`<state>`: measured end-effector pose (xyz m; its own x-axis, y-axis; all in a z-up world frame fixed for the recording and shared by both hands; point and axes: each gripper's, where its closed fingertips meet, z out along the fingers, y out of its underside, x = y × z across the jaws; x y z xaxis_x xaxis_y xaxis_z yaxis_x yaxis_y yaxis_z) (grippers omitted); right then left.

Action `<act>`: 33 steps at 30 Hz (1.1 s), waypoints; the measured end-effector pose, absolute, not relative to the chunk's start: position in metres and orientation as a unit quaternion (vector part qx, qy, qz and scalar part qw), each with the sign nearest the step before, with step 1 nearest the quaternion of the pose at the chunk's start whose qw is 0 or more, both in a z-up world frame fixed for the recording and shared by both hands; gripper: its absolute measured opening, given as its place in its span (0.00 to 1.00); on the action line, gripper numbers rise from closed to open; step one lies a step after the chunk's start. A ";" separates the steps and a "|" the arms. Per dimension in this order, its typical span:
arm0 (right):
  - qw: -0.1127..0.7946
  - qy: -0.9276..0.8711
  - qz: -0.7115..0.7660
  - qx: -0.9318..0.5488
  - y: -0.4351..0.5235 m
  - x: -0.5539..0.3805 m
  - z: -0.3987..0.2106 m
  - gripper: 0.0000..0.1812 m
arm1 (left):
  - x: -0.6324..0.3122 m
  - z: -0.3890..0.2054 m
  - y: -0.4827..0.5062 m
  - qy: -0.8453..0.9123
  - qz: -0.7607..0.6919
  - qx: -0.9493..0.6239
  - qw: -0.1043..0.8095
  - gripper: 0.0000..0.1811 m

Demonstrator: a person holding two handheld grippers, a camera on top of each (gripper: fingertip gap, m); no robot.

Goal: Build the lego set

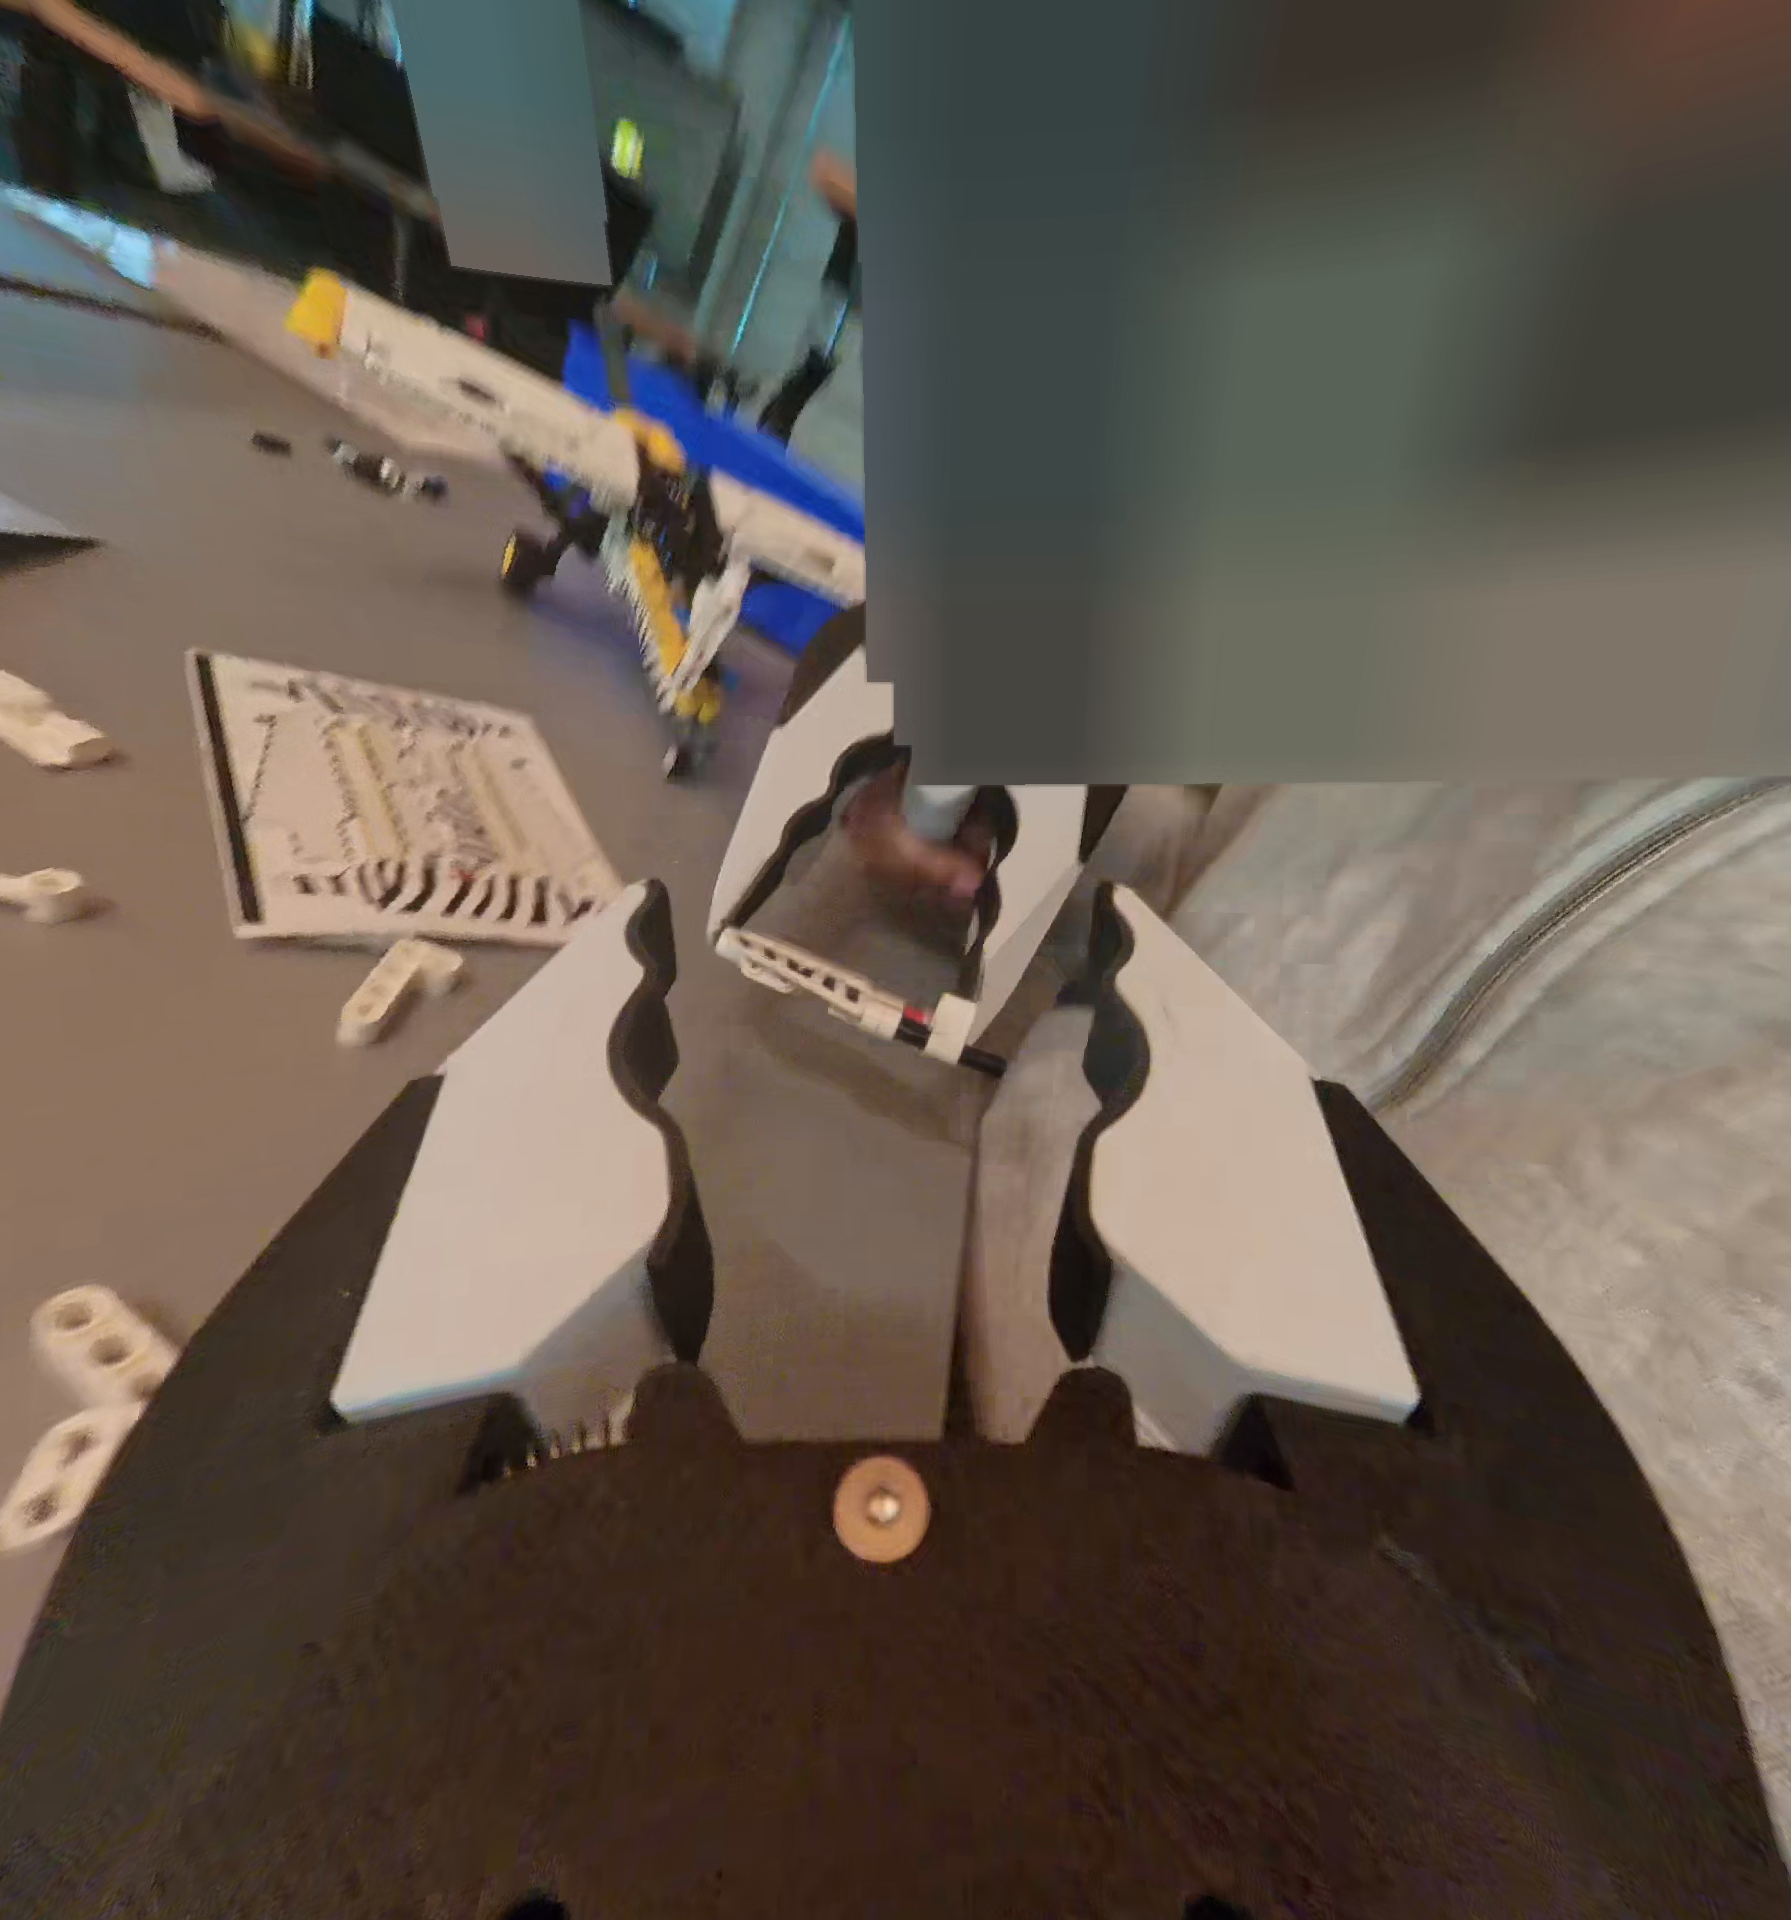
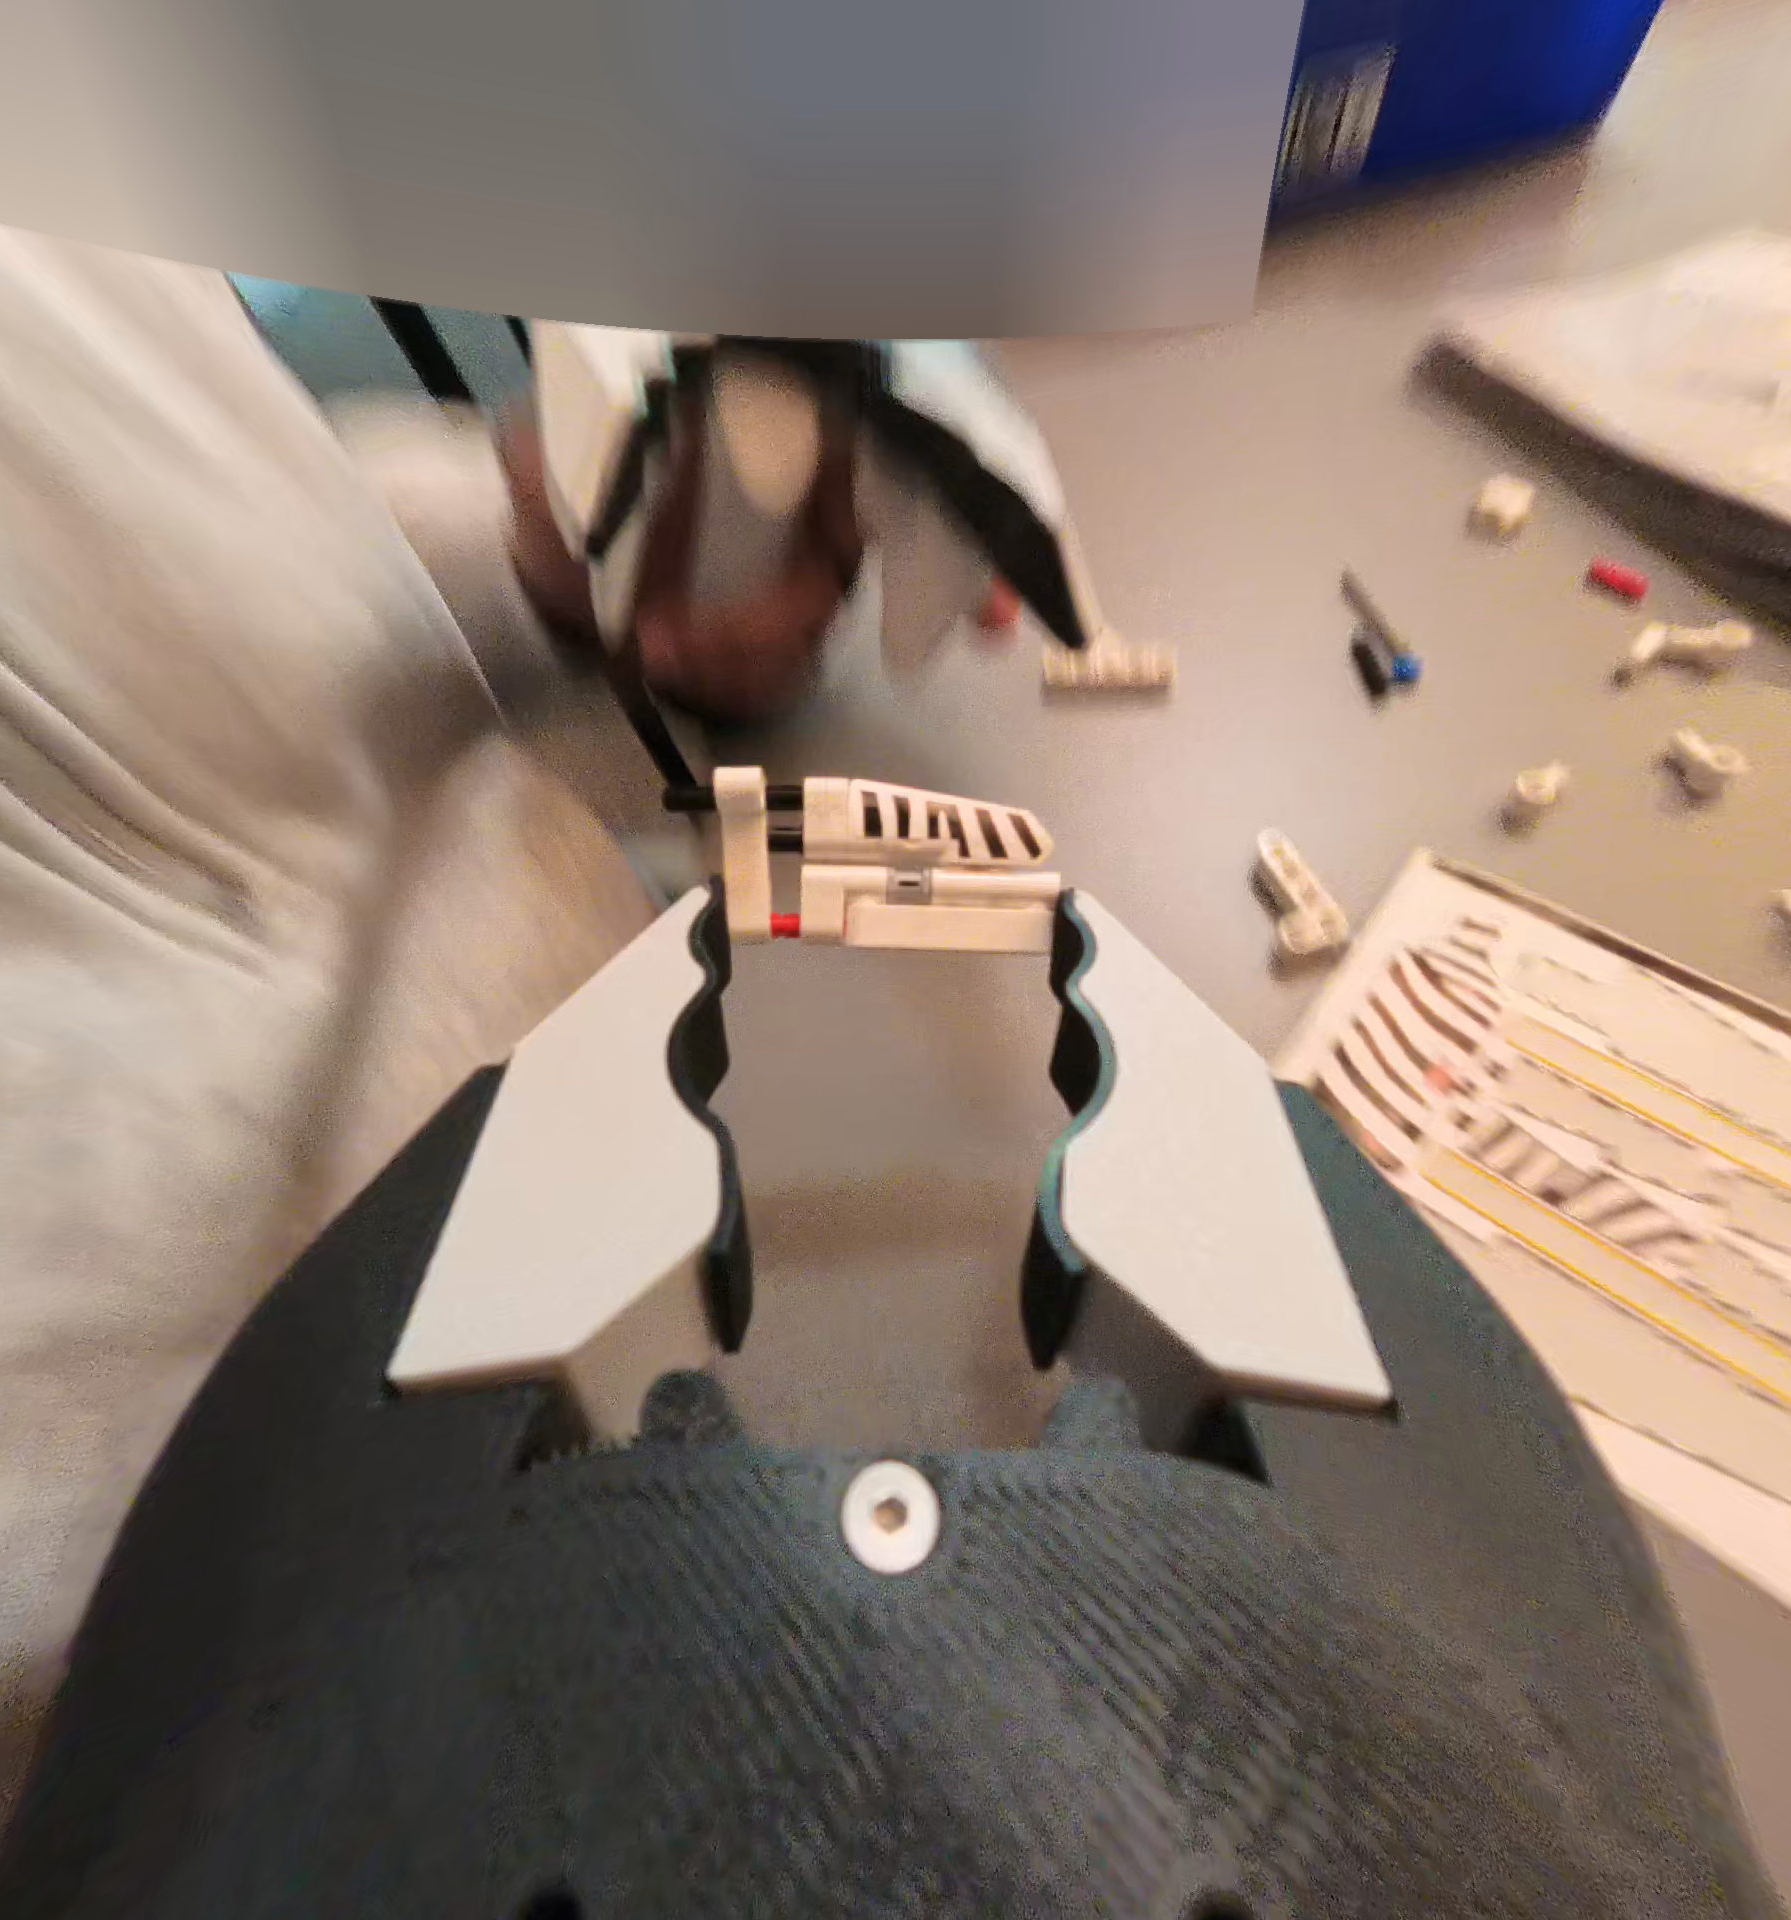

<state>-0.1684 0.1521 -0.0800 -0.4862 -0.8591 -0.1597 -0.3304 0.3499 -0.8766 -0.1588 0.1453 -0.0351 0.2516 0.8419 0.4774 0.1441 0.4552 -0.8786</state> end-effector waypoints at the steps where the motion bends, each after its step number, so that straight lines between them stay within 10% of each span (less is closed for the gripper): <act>1: 0.292 0.764 -0.394 -0.419 0.154 -0.170 -0.089 0.34 | -0.158 -0.044 0.145 -0.561 0.264 -0.475 0.624 0.44; 33: 0.230 0.751 -0.329 -0.525 0.143 -0.177 -0.139 0.36 | -0.170 -0.141 0.147 -0.561 0.206 -0.730 0.333 0.44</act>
